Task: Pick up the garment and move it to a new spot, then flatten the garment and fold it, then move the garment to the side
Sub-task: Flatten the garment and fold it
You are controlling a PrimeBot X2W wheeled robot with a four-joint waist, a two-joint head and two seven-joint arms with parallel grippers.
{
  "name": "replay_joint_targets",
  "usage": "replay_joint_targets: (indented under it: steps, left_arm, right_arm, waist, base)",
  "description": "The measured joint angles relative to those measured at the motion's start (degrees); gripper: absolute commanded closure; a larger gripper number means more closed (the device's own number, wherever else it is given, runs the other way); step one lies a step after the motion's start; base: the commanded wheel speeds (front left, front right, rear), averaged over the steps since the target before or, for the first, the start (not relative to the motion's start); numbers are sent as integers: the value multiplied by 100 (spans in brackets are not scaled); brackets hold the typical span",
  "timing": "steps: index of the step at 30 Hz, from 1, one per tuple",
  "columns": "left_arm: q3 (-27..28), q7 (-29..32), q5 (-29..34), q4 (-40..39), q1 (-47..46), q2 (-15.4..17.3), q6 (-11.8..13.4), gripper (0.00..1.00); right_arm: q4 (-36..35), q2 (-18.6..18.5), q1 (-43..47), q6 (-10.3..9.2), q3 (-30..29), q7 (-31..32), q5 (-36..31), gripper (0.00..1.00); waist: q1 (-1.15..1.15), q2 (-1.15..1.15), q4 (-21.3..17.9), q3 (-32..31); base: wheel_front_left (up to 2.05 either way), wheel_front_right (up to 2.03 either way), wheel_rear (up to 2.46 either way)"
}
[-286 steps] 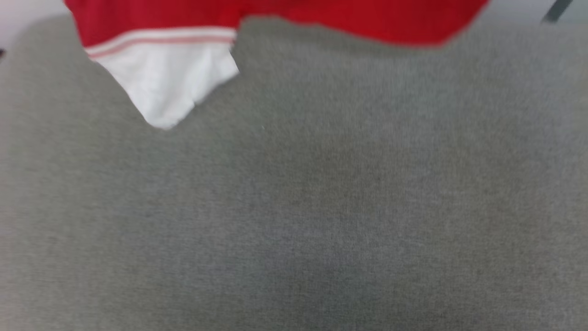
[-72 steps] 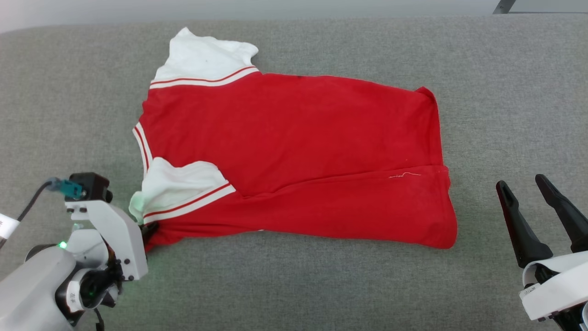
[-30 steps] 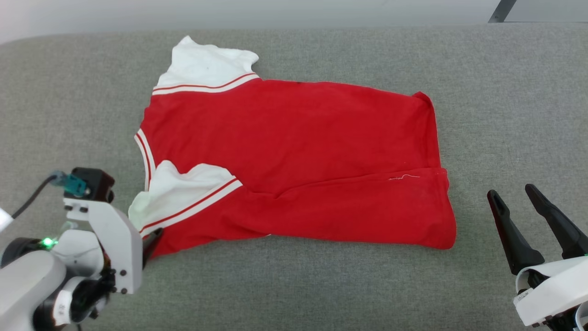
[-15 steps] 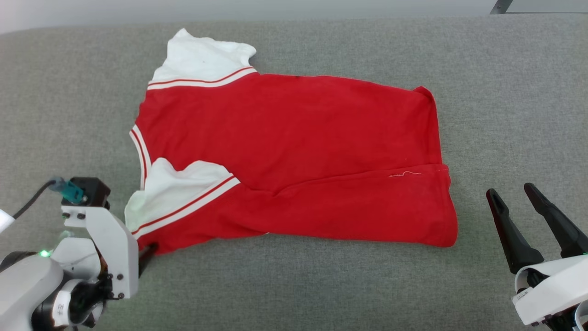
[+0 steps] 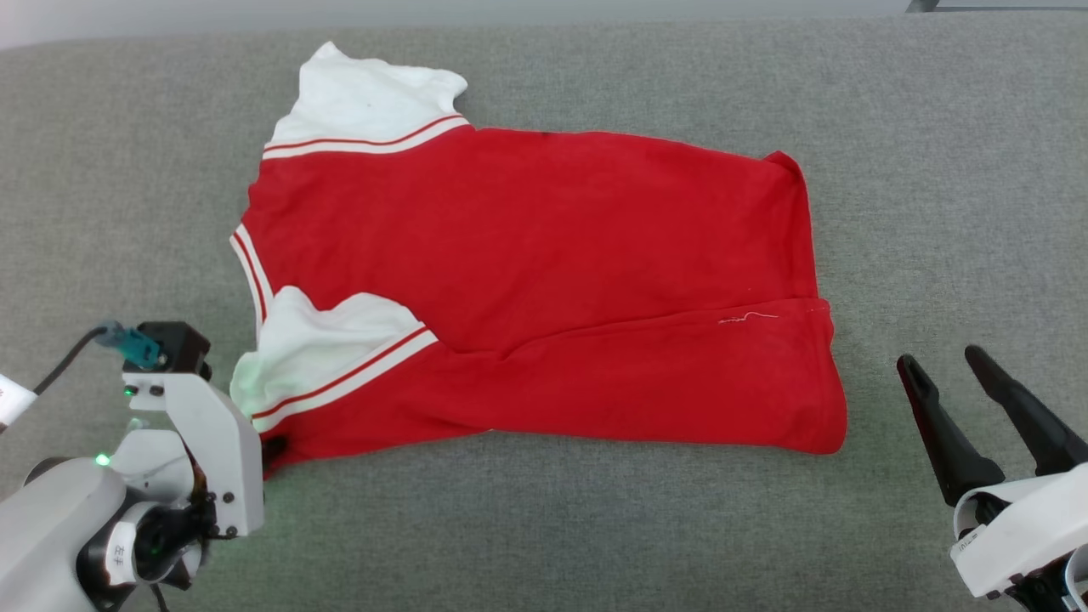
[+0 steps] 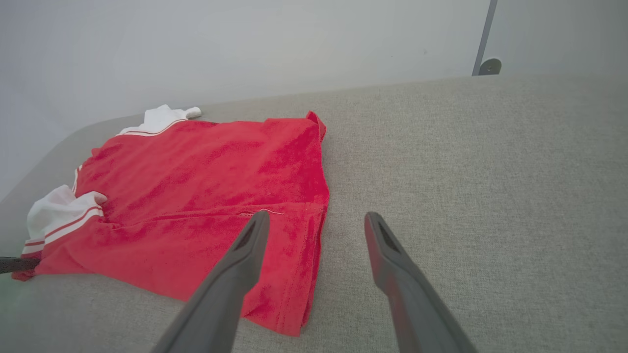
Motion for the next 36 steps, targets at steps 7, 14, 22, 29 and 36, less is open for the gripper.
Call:
replay_joint_targets:
  steps: [7, 14, 22, 29, 36]
  left_arm:
    - [-41, -16, 69, 44, -86, -110, -45, 100]
    - [-96, 35, 203, 1, -248, -263, -16, 100]
    - [-125, 54, 292, -36, -436, -454, -31, 100]
    - [-120, 20, 294, 67, -525, -589, -143, 100]
    - [-122, -26, 272, 243, -533, -655, -280, 100]
  right_arm:
    - [149, 22, -116, 0, -133, 1025, 69, 0]
    - [446, 118, -435, -1, -62, 1937, 2, 0]
    - [1065, 246, -775, -1, -54, 2464, -348, 0]
    - [1450, 163, -1060, -1, 60, 2631, -393, 100]
    - [1568, 113, -1138, 1, 104, 2654, -316, 100]
  waist:
    - [0, 0, 76, 6]
    - [0, 0, 224, 85]
    - [0, 0, 398, 250]
    - [0, 0, 508, 347]
    - [0, 0, 539, 278]
  base:
    - [0, 0, 0]
    - [0, 0, 0]
    - [0, 0, 0]
    - [0, 0, 0]
    - [0, 0, 0]
